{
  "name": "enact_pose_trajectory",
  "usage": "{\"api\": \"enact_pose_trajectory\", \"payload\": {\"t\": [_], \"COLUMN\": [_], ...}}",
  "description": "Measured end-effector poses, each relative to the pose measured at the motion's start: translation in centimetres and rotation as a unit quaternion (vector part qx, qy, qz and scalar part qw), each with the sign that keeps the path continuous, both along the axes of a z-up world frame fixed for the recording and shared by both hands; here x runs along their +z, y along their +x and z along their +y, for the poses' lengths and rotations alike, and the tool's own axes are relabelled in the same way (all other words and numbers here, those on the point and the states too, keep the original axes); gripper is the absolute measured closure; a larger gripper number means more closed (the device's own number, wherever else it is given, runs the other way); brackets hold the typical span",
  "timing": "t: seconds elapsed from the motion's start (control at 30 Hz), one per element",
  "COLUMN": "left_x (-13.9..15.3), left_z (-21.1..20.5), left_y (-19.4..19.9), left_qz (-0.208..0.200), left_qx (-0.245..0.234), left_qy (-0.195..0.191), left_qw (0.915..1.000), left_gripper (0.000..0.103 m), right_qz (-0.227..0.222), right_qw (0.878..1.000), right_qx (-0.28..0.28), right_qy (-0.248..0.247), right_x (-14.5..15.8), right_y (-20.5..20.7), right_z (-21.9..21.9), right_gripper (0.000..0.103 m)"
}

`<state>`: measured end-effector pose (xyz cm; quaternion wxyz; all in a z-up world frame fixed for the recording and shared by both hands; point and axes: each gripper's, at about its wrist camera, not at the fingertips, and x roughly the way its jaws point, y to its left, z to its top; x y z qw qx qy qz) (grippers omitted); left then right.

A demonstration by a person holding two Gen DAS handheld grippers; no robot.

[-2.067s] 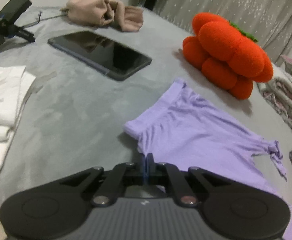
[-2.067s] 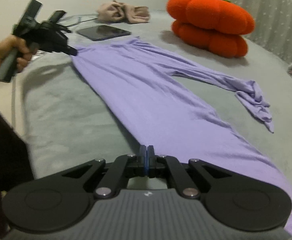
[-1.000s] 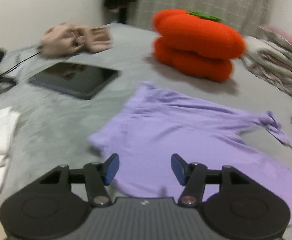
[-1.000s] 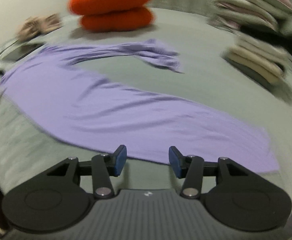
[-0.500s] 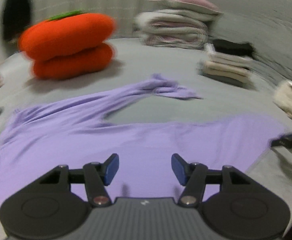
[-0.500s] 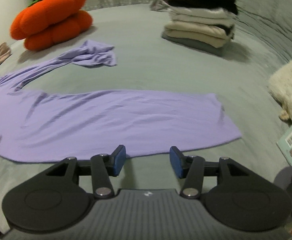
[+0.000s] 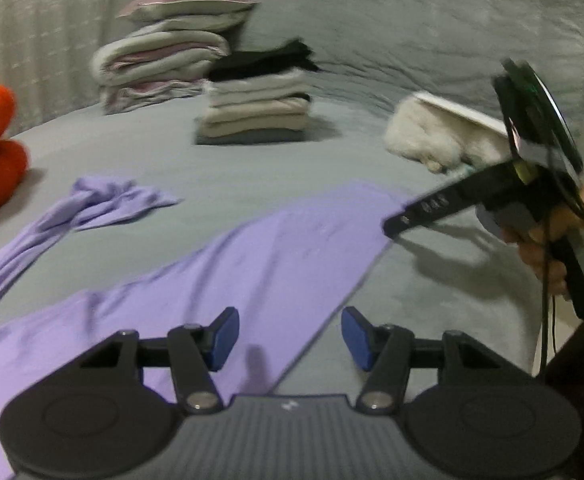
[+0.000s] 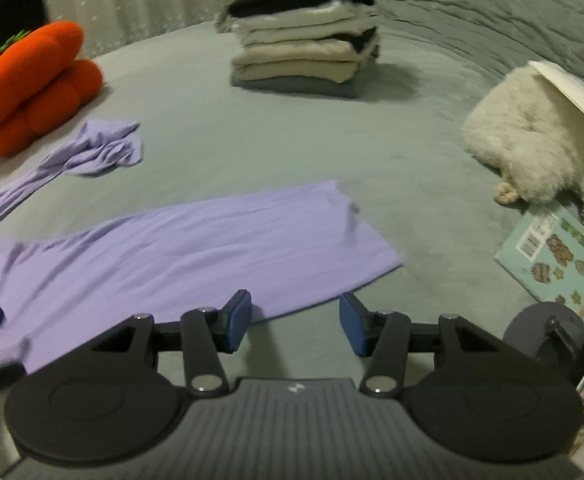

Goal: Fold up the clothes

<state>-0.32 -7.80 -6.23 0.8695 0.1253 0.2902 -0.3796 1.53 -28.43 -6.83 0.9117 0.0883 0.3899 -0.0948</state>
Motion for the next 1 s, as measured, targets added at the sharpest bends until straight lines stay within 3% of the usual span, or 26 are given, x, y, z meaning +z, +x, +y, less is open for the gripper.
{"api": "enact_pose_trajectory", "payload": {"t": [0.2, 0.37, 0.43, 0.47, 0.5, 0.53, 0.77, 1.0], "left_x": [-1.7, -2.3, -2.3, -2.3, -2.3, -2.3, -1.5, -1.3], "left_z": [-3.0, -4.2, -4.5, -4.6, -4.7, -4.8, -4.7, -4.8], "left_y": [0.5, 0.3, 0.2, 0.2, 0.2, 0.1, 0.1, -1.1], "left_qz": [-0.004, -0.022, -0.024, -0.025, -0.026, -0.027, -0.02, 0.006], "left_qx": [-0.012, -0.011, -0.013, -0.014, -0.015, -0.016, -0.017, -0.058], "left_qy": [0.026, 0.024, 0.024, 0.023, 0.023, 0.022, -0.007, -0.017], "left_qw": [0.9996, 0.9994, 0.9993, 0.9993, 0.9993, 0.9993, 0.9996, 0.9981], "left_gripper": [0.059, 0.072, 0.083, 0.088, 0.098, 0.101, 0.102, 0.102], "right_qz": [-0.016, -0.038, -0.043, -0.044, -0.046, -0.047, -0.052, -0.043], "right_qw": [1.0, 0.999, 0.998, 0.998, 0.998, 0.998, 0.995, 0.993], "right_qx": [-0.022, -0.033, -0.031, -0.028, -0.026, -0.023, -0.013, -0.015], "right_qy": [-0.004, -0.007, -0.015, -0.022, -0.028, -0.034, -0.079, -0.108], "right_x": [-0.6, -1.1, -1.1, -1.1, -1.1, -1.0, -0.5, 0.0], "right_y": [0.2, 0.5, 0.5, 0.5, 0.5, 0.5, 0.1, -0.9], "right_z": [-0.7, -1.3, -1.3, -1.2, -1.1, -1.0, -0.6, -0.7], "right_gripper": [0.059, 0.08, 0.092, 0.095, 0.099, 0.1, 0.101, 0.101]}}
